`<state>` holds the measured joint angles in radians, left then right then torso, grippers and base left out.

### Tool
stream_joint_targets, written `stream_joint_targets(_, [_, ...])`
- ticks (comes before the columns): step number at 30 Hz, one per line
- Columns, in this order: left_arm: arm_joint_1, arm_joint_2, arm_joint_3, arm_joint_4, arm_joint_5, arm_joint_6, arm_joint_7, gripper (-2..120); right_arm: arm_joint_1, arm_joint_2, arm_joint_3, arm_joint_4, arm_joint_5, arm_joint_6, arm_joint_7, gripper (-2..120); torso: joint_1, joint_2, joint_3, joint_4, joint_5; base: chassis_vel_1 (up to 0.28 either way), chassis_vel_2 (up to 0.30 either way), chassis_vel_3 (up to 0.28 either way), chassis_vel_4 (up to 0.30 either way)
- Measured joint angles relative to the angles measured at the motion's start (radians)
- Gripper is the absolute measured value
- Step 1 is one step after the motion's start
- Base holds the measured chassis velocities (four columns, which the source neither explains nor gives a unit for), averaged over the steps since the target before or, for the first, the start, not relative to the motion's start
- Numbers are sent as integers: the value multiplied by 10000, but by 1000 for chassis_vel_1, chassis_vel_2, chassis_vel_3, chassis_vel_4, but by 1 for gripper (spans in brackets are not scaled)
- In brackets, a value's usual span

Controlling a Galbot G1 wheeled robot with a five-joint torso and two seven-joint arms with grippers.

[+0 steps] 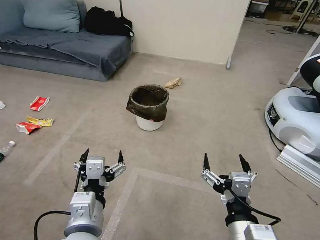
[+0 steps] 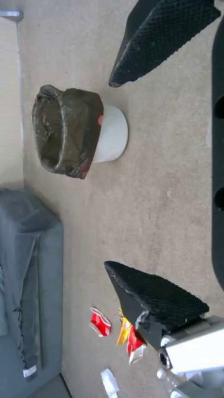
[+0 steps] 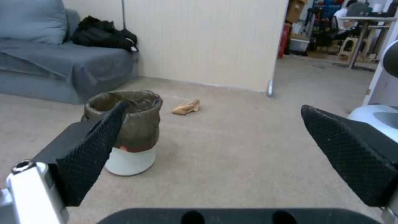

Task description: Pick up the trash bin, then pick up the garbage from the floor and place it into the trash bin.

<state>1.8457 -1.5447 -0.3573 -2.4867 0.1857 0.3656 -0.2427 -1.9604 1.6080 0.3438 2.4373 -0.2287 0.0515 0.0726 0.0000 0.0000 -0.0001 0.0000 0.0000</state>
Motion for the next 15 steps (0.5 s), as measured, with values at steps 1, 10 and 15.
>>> stream_joint_targets(1, [-3, 0, -2, 5, 4, -7, 1, 100, 4, 2, 3, -10, 7, 16, -7, 100, 0, 0, 0, 0, 1, 0, 0, 0, 0])
stream_joint_targets(10, [-34, 0, -6, 93, 66, -87, 93, 100, 24, 14, 19, -132, 17, 55, -91, 100, -1, 0, -1, 0, 0, -12, 9, 12, -14])
stream_joint_targets(15, [-56, 2, -6, 111, 94, -109, 152, 100, 27, 9, 23, -139, 15, 64, -93, 100, -1, 0, 0, -1, 0, -120, 125, 109, -119])
